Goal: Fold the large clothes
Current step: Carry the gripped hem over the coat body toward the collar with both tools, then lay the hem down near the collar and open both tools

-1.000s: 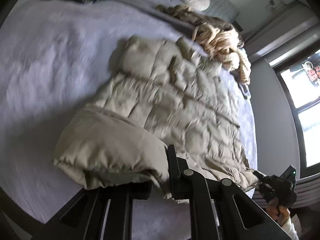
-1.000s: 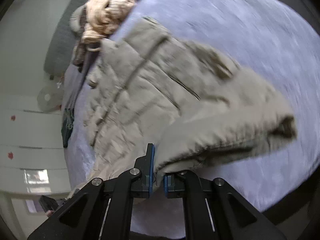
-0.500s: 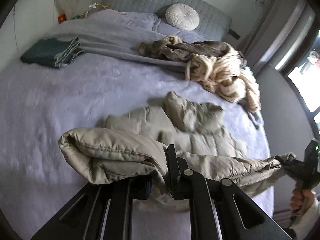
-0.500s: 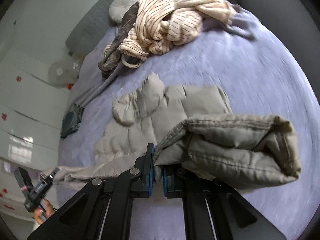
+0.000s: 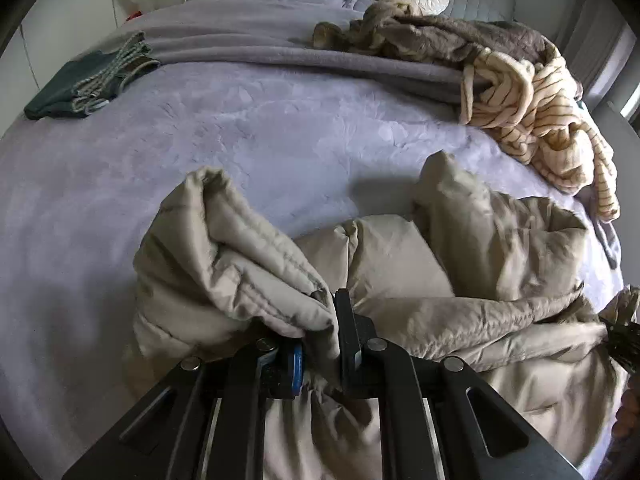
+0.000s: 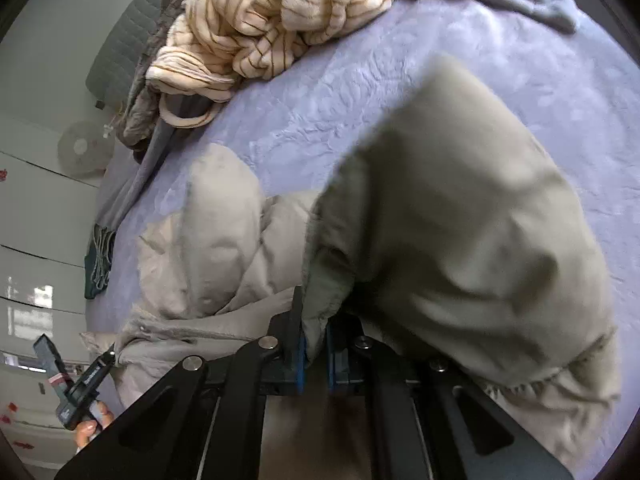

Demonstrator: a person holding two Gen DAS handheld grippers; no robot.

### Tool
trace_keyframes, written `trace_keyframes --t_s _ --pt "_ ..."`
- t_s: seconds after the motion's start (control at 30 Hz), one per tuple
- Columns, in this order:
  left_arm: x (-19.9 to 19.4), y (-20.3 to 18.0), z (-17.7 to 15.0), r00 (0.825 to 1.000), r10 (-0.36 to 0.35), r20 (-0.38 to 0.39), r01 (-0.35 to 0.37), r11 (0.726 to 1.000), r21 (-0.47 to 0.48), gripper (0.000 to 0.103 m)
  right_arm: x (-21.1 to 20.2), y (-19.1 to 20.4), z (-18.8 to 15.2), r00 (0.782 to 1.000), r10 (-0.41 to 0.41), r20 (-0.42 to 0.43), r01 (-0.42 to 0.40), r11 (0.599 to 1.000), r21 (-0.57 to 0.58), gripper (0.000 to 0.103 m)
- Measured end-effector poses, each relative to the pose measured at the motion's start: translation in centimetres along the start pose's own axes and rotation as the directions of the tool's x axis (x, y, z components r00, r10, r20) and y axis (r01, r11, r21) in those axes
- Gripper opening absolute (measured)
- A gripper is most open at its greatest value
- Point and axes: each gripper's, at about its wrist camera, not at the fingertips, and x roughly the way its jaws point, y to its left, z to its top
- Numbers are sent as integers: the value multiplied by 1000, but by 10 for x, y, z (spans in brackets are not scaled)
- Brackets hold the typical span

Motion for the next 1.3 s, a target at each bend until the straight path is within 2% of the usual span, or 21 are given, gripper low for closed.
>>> trace_keyframes --t_s 0.17,0.3,0.33,0.4,0.43,0.47,0.5,0.53,0.57,0.6,0.63,0.67,0.7,0.73,0.8,0.9,1.03,1.1,1.17,1.23,1.3 --pt "21 -8 -1 999 35 23 -36 998 56 15 14 0 -2 999 9 44 -7 999 -41 8" --pt "-1 -5 2 999 26 33 -27 998 50 18 10 5 1 999 -2 33 4 999 -43 11" --pt "-9 -4 2 999 15 46 -18 998 53 24 7 5 3 1000 -1 30 3 999 -39 13" --pt "-29 -1 1 996 -16 85 11 998 56 68 -7 7 3 999 4 42 -2 999 -38 27" --pt "-43 0 -2 991 -4 130 -4 998 55 101 -17 10 2 998 1 58 1 999 -42 35" --pt "-57 1 -5 983 14 181 -24 998 51 103 -28 12 0 997 -4 81 8 999 -50 55" --pt "-70 -1 -8 975 3 224 -19 998 68 103 -40 16 -3 994 3 108 4 998 -67 63" --pt "-75 -4 -8 975 -9 220 -11 996 87 103 -45 19 -5 993 10 120 0 997 -82 63" --pt "-77 -8 -9 978 -25 206 4 995 101 103 -51 26 -9 993 21 118 -7 993 -120 57" --pt "-77 -10 -10 980 -50 195 30 994 105 100 -52 33 -14 994 42 104 -25 987 -158 37" --pt "-73 -16 -13 982 -96 165 78 991 113 87 -48 40 -19 996 50 78 -35 982 -187 27" --pt "-66 -22 -16 983 -133 126 118 985 125 73 -42 46 -25 997 55 46 -44 976 -213 22" --pt "-55 -33 -19 984 -163 77 150 978 145 67 -33 52 -30 998 64 15 -58 969 -240 20" --pt "-43 -45 -24 985 -164 51 154 974 165 60 -21 61 -36 998 54 -7 -54 959 -280 20" --pt "-17 -64 -33 990 -138 30 130 973 191 60 8 74 -46 1000 -3 -16 -3 933 -359 19" --pt "14 -82 -32 996 -36 84 17 976 216 60 36 77 -45 998 -61 27 67 915 -399 14" --pt "39 -81 -9 997 -9 80 -6 982 188 60 59 68 -18 996 -71 46 83 927 -365 5" --pt "39 -80 -1 997 -13 71 0 982 191 60 59 64 -8 999 -51 18 54 939 -340 4" --pt "32 -70 4 995 15 95 -33 981 193 60 49 59 -4 999 -48 11 49 938 -342 4" --pt "26 -47 10 990 64 125 -86 980 181 60 32 52 2 993 -97 61 112 929 -352 4" --pt "27 -23 17 984 116 137 -137 978 159 60 7 28 12 968 -202 148 239 919 -314 5"
